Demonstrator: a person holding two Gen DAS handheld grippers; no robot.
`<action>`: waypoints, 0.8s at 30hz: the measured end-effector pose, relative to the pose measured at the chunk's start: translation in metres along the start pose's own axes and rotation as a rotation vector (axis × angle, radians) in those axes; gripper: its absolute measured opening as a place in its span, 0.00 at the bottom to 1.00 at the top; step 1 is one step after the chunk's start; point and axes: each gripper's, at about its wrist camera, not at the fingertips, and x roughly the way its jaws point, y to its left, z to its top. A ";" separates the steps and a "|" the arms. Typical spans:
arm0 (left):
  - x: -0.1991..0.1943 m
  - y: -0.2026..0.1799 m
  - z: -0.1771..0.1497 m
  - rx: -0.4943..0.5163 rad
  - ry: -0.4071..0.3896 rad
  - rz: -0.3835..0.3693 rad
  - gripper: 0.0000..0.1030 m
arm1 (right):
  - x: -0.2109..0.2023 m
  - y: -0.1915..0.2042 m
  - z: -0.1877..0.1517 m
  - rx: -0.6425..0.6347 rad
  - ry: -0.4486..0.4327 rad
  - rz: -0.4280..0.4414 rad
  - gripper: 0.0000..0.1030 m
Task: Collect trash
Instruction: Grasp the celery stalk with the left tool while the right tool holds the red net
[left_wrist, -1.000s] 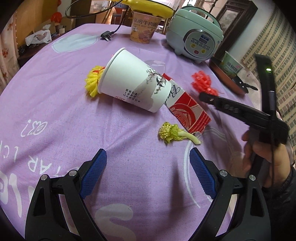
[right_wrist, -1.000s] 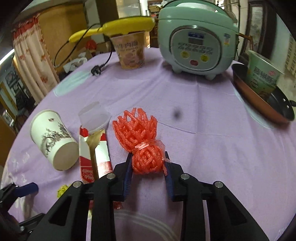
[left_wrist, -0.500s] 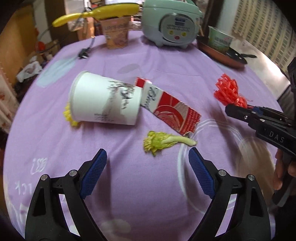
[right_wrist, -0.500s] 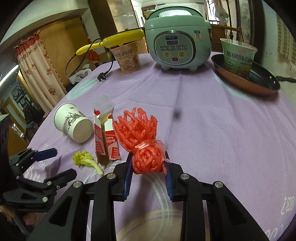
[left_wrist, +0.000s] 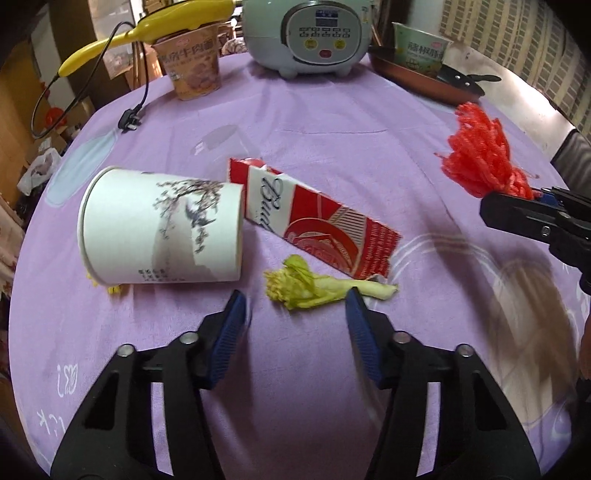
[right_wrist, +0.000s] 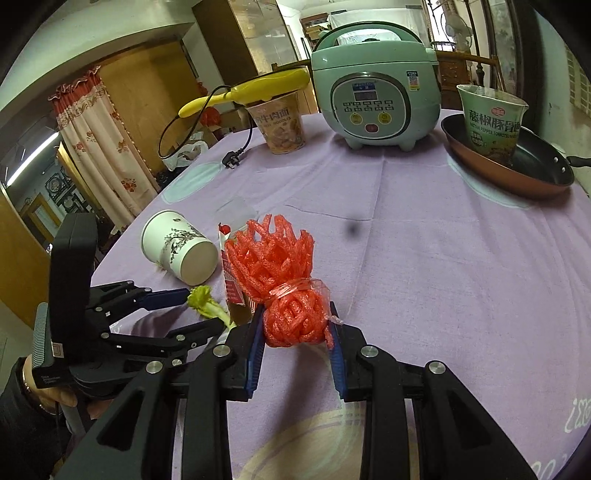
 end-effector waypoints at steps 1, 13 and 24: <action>-0.001 -0.002 0.000 0.013 -0.002 -0.006 0.36 | 0.000 0.001 0.000 -0.001 -0.001 0.000 0.30; -0.009 -0.011 -0.002 0.008 0.018 -0.050 0.06 | -0.003 0.001 0.001 -0.007 -0.008 0.014 0.31; -0.001 -0.004 0.009 -0.125 0.079 -0.078 0.46 | -0.008 0.002 0.001 -0.008 -0.018 0.031 0.31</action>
